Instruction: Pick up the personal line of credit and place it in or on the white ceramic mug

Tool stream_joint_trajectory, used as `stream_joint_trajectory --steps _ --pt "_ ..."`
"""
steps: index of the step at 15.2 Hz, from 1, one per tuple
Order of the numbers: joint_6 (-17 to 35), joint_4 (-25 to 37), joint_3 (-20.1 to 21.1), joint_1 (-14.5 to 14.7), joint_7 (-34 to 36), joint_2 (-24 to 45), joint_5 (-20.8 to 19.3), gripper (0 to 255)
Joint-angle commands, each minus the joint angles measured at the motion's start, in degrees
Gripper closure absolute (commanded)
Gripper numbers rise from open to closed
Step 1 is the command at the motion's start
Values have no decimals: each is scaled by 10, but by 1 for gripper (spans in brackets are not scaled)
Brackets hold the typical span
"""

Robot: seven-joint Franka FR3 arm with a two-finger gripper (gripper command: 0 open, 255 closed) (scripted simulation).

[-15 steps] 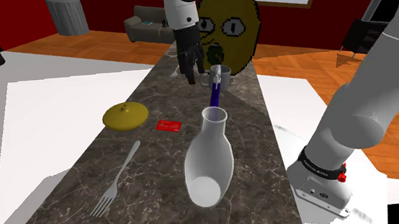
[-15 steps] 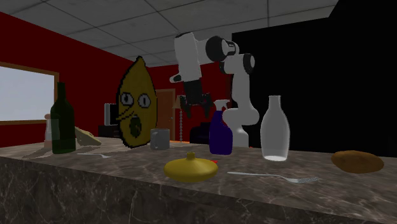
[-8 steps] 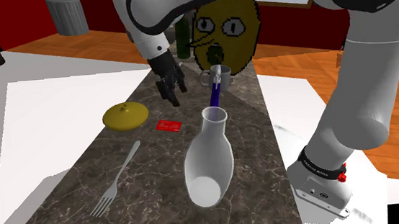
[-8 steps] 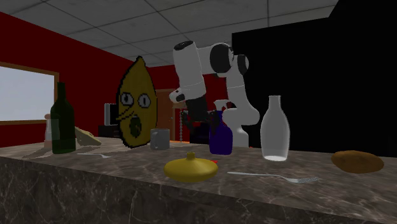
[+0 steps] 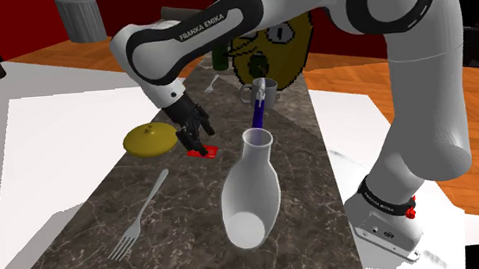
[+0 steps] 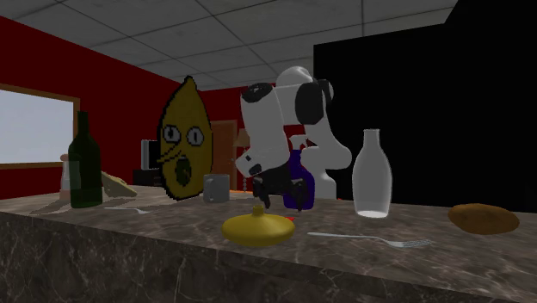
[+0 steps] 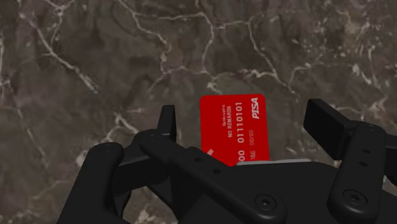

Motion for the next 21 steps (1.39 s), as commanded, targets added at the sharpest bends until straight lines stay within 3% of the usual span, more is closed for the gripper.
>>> stream_joint_trajectory --steps 1,5,12,13,21 --pt "14 -16 0 -1 0 -2 0 0" --pt "43 -55 0 -5 0 -11 0 0" --pt "43 -55 0 -5 0 -11 0 0" --pt "43 -55 0 -5 0 -11 0 255" --pt "46 -61 1 -5 2 -14 2 255"
